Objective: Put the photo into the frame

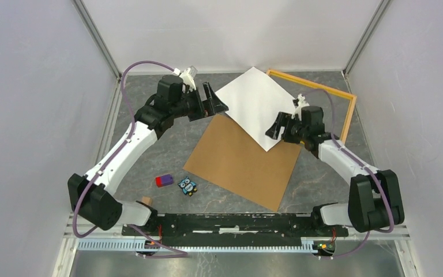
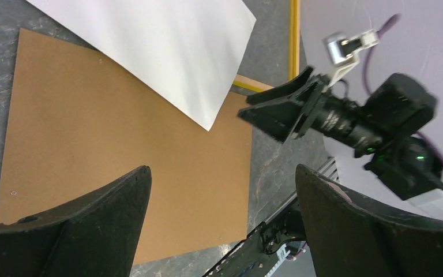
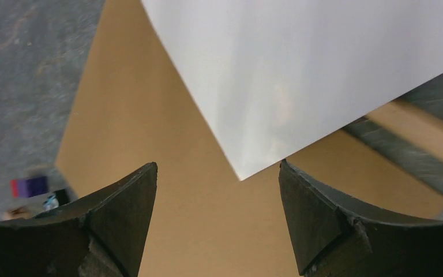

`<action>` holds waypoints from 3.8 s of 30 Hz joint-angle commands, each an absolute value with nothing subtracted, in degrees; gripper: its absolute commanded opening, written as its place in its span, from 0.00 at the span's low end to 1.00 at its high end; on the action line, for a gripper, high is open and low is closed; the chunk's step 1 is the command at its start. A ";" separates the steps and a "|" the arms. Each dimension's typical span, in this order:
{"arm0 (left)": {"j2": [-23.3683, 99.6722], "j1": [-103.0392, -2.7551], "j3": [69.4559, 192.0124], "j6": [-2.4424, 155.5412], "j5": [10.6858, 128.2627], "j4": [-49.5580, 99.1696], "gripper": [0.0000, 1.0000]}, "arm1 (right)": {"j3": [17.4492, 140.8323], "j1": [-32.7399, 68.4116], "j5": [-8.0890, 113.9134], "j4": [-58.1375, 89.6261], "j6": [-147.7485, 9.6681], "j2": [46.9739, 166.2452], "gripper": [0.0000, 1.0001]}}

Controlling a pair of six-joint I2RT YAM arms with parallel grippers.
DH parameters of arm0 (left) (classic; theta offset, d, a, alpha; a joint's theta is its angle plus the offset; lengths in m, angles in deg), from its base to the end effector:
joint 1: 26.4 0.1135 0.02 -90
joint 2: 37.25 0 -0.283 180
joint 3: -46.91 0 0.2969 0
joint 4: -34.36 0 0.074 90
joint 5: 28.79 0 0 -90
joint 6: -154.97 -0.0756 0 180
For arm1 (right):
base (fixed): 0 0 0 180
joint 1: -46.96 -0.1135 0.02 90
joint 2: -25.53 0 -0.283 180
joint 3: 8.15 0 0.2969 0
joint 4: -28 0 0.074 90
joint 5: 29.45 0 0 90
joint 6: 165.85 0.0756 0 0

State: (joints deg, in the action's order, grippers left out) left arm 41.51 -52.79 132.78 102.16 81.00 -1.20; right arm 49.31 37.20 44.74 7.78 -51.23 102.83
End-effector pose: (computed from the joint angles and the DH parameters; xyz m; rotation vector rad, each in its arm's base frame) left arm 0.3353 -0.1950 0.3587 0.0204 2.2034 -1.0126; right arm 0.3408 0.0795 0.1944 0.1507 2.3118 0.6248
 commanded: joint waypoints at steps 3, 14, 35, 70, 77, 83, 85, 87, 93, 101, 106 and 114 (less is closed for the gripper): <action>36.61 -54.74 132.13 99.25 80.57 1.54 1.00 | 32.65 38.87 36.15 38.09 -32.07 98.64 0.83; 34.12 -55.69 131.52 98.97 79.15 1.88 1.00 | 20.07 42.83 35.43 56.91 -22.03 102.97 0.79; 35.30 -55.61 131.42 99.16 79.90 2.31 1.00 | 19.75 46.66 35.86 78.27 -15.54 120.63 0.58; 35.50 -54.80 131.13 99.59 80.57 2.58 1.00 | 39.17 54.44 30.50 28.23 -46.23 112.71 0.00; 36.11 -55.04 130.82 100.31 81.78 3.10 1.00 | 61.72 60.50 39.94 -10.13 -74.19 118.34 0.00; 37.20 -55.57 130.21 100.50 81.36 3.61 1.00 | 70.44 63.41 46.52 -15.54 -78.37 122.11 0.00; 37.36 -55.90 130.20 100.48 81.45 3.69 1.00 | 73.09 64.48 45.70 -16.16 -79.38 123.81 0.00; 37.88 -56.24 129.86 100.33 81.12 3.90 1.00 | 75.45 65.44 47.93 -17.01 -80.19 125.19 0.00; 39.54 -56.28 129.84 100.12 80.81 3.88 1.00 | 74.71 70.05 45.12 -12.65 -78.05 125.46 0.00; 40.70 -56.32 129.76 100.03 80.87 3.84 1.00 | 68.15 75.09 27.84 -1.95 -69.96 125.86 0.00; 41.14 -56.30 129.84 100.39 81.69 3.90 1.00 | 69.17 76.49 29.67 -3.72 -69.53 126.16 0.00; 41.83 -56.29 129.76 100.99 82.94 4.31 1.00 | 70.70 76.62 42.33 -7.86 -70.36 122.84 0.00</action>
State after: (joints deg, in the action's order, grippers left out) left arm 41.33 -56.11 129.72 101.98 81.24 1.88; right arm 69.09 76.28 36.54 -7.25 -70.73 125.91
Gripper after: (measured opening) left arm 0.996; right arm 0.004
